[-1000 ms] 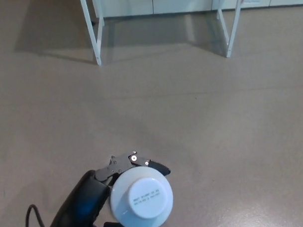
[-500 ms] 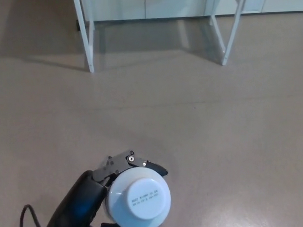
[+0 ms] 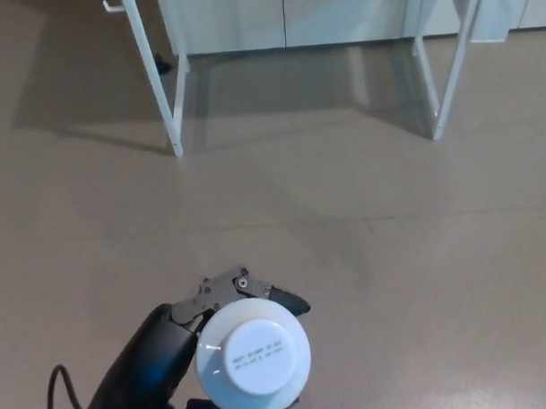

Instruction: The robot picks up a bottle from a person using its left hand and walk towards the table in frontand put the bottle on the table.

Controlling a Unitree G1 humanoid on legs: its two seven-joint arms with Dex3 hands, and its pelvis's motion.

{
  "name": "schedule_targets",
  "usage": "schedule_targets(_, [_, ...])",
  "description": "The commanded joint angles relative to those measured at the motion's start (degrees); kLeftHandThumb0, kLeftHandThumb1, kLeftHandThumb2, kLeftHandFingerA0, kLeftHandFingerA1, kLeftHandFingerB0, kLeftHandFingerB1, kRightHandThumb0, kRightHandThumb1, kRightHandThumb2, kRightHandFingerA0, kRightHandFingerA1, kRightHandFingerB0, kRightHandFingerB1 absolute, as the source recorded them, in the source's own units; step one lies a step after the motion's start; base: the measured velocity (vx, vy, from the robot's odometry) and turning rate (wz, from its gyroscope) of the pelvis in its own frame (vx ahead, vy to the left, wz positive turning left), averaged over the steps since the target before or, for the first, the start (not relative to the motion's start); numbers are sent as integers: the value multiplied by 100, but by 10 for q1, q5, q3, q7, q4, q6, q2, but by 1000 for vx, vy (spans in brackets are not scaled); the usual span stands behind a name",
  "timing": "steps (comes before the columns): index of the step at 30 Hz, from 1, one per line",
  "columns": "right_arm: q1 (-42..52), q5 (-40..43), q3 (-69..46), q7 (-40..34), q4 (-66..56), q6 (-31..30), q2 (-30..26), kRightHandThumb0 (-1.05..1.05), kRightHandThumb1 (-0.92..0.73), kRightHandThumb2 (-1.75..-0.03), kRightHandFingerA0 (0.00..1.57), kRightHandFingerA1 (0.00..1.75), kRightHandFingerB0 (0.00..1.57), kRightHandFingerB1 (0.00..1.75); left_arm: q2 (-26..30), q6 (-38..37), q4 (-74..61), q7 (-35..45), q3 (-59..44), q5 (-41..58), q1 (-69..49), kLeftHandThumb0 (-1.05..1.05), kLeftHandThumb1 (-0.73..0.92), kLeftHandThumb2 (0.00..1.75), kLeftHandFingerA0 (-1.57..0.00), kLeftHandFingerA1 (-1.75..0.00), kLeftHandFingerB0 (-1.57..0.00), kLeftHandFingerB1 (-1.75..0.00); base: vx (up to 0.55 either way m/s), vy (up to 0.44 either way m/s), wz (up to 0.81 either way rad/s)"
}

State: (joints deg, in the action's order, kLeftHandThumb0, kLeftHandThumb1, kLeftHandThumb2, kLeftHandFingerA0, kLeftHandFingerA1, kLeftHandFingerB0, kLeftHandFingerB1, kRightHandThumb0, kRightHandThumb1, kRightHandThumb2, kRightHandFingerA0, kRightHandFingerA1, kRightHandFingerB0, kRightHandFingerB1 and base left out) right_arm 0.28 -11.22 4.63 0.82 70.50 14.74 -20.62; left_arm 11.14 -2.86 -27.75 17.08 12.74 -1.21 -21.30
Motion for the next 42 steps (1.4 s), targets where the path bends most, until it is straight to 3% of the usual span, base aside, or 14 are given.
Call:
schedule_targets(1, [5,-1,-1,6,5,-4,1,-30,-71,-61,53,43,43,38,3,-24,4,1,-5,10,-1,-24,82,66,-94,-121,-61,-97,375,79,-27])
schedule_targets(7, [9,-1,-2,8,1,-2,0,-30,-71,-62,51,43,43,37,1,-18,5,0,-5,13,-3,-35,82,65,-96,-122,-63,-98,474,191,-31])
schedule_targets(11, [7,-5,3,5,4,-4,1,-31,-71,-62,53,43,44,37,2,-13,1,-5,-5,7,-8,-25,78,70,-100,-112,-64,-95,566,221,-25])
schedule_targets(29, [3,-3,4,8,5,-3,1,-29,-72,-62,52,43,44,37,-1,-17,-11,-9,-11,3,0,-26,82,66,-98,-117,-65,-92,433,-98,8])
schedule_targets(42, [18,4,-5,8,13,-5,9,-29,-70,-60,56,44,45,38,7,-13,-31,-5,-6,4,-24,-23,79,69,-99,-114,-63,-95,502,179,-35])
